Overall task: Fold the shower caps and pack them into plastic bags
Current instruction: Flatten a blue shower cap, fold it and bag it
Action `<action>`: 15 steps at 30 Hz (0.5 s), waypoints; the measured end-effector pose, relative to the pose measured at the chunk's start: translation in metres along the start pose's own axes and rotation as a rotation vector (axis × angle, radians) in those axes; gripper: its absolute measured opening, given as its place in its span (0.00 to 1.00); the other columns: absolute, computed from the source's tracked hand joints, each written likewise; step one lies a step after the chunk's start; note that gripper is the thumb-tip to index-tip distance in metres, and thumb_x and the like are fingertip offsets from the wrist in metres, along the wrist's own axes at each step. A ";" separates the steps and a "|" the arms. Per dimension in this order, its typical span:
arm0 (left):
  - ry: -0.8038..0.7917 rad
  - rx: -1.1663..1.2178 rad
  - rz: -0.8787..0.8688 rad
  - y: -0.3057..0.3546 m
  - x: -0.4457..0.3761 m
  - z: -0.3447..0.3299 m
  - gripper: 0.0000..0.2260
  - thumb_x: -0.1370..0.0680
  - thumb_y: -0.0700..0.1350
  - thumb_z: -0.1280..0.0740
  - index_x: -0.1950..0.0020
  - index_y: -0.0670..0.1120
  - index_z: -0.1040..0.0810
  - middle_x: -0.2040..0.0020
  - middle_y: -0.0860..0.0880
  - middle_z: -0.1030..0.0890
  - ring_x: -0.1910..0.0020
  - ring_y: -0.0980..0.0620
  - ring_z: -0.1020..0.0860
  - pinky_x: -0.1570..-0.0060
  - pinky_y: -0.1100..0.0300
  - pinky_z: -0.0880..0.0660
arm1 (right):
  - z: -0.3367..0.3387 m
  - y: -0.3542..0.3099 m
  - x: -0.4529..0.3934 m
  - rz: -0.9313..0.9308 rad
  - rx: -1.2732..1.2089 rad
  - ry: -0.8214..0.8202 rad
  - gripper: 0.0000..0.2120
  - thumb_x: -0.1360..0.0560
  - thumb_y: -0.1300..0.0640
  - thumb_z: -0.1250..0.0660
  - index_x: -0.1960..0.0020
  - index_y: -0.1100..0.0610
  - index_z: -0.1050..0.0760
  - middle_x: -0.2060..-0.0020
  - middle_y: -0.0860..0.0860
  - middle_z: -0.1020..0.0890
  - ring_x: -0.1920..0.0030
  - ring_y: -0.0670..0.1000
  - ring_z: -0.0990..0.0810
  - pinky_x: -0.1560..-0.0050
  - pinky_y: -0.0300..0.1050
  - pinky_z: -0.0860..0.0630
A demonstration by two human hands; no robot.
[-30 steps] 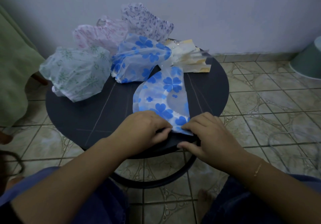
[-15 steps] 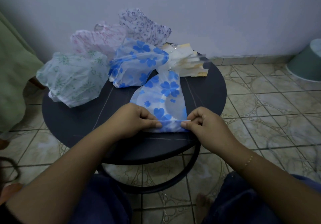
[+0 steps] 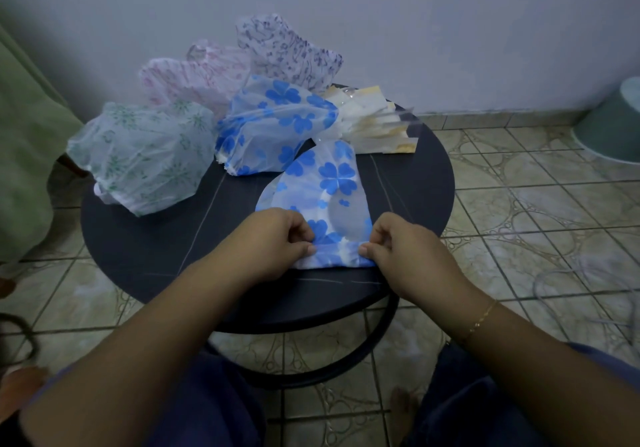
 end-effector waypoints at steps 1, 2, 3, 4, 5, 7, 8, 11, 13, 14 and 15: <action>0.006 -0.020 -0.008 -0.001 0.001 0.000 0.04 0.25 0.48 0.31 0.53 0.55 0.23 0.57 0.57 0.22 0.56 0.59 0.25 0.58 0.69 0.30 | 0.001 0.000 0.000 0.022 0.027 0.004 0.09 0.25 0.47 0.34 0.58 0.52 0.29 0.65 0.48 0.25 0.56 0.51 0.27 0.62 0.46 0.32; 0.013 -0.053 -0.018 -0.002 0.001 0.000 0.04 0.25 0.48 0.31 0.51 0.55 0.23 0.57 0.57 0.22 0.57 0.59 0.25 0.56 0.66 0.28 | 0.001 -0.001 0.001 0.043 0.049 0.008 0.09 0.25 0.47 0.35 0.57 0.52 0.28 0.65 0.48 0.25 0.55 0.51 0.28 0.60 0.46 0.31; 0.027 -0.100 -0.033 -0.003 0.003 0.001 0.06 0.25 0.49 0.31 0.50 0.55 0.23 0.57 0.57 0.23 0.56 0.59 0.25 0.53 0.62 0.27 | 0.002 0.000 0.001 0.065 0.075 0.013 0.09 0.25 0.46 0.35 0.57 0.52 0.28 0.64 0.47 0.26 0.53 0.51 0.29 0.59 0.46 0.31; 0.050 -0.157 -0.060 -0.004 0.004 0.002 0.07 0.25 0.50 0.31 0.48 0.56 0.23 0.56 0.58 0.24 0.55 0.58 0.25 0.51 0.60 0.27 | 0.002 0.000 0.001 0.092 0.119 0.021 0.09 0.25 0.47 0.35 0.56 0.52 0.27 0.63 0.47 0.26 0.53 0.50 0.30 0.56 0.47 0.30; 0.087 -0.220 -0.111 -0.005 0.005 0.003 0.08 0.26 0.50 0.31 0.47 0.56 0.23 0.55 0.58 0.25 0.52 0.58 0.27 0.50 0.59 0.28 | 0.002 -0.001 0.001 0.140 0.165 0.050 0.07 0.25 0.48 0.34 0.56 0.51 0.26 0.62 0.47 0.26 0.52 0.51 0.31 0.54 0.47 0.31; 0.169 -0.322 -0.298 -0.002 0.008 0.005 0.08 0.27 0.48 0.29 0.48 0.54 0.21 0.52 0.56 0.25 0.49 0.54 0.28 0.48 0.56 0.28 | 0.000 -0.003 0.003 0.309 0.250 0.172 0.03 0.26 0.52 0.32 0.57 0.51 0.23 0.60 0.47 0.25 0.53 0.52 0.30 0.56 0.46 0.33; 0.187 -0.355 -0.397 0.000 0.009 0.005 0.08 0.28 0.45 0.27 0.50 0.53 0.19 0.52 0.55 0.23 0.50 0.51 0.27 0.49 0.54 0.27 | -0.002 -0.003 0.005 0.386 0.292 0.230 0.02 0.28 0.55 0.31 0.59 0.52 0.21 0.61 0.47 0.24 0.54 0.52 0.29 0.58 0.45 0.36; 0.150 -0.365 -0.501 0.002 0.012 0.005 0.08 0.29 0.41 0.29 0.53 0.52 0.17 0.53 0.56 0.18 0.51 0.51 0.23 0.50 0.53 0.24 | -0.005 -0.001 0.008 0.525 0.378 0.277 0.05 0.32 0.56 0.35 0.62 0.51 0.20 0.65 0.46 0.21 0.58 0.50 0.29 0.61 0.43 0.41; 0.092 -0.321 -0.407 -0.002 0.013 0.004 0.09 0.25 0.43 0.33 0.47 0.53 0.17 0.47 0.59 0.20 0.46 0.58 0.24 0.45 0.60 0.27 | -0.005 -0.001 0.009 0.538 0.403 0.259 0.10 0.30 0.55 0.39 0.61 0.51 0.19 0.65 0.45 0.21 0.60 0.50 0.24 0.63 0.42 0.37; 0.078 -0.298 -0.378 -0.007 0.013 0.004 0.10 0.24 0.46 0.34 0.46 0.54 0.18 0.46 0.61 0.20 0.45 0.61 0.25 0.45 0.63 0.28 | -0.003 -0.001 0.010 0.540 0.401 0.249 0.12 0.29 0.54 0.41 0.60 0.50 0.18 0.65 0.44 0.20 0.61 0.51 0.23 0.63 0.42 0.36; 0.071 -0.282 -0.372 -0.009 0.013 0.005 0.10 0.25 0.49 0.35 0.46 0.54 0.18 0.45 0.62 0.21 0.45 0.63 0.25 0.45 0.65 0.29 | -0.002 -0.001 0.011 0.532 0.389 0.218 0.13 0.29 0.53 0.41 0.58 0.50 0.18 0.63 0.44 0.20 0.60 0.51 0.22 0.63 0.42 0.36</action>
Point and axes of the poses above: each hand's wrist, its own x-axis away from the middle knuckle, its own z-axis out of the back of the hand, y = z × x, the point moved 3 cm from there along -x, towards the middle knuckle
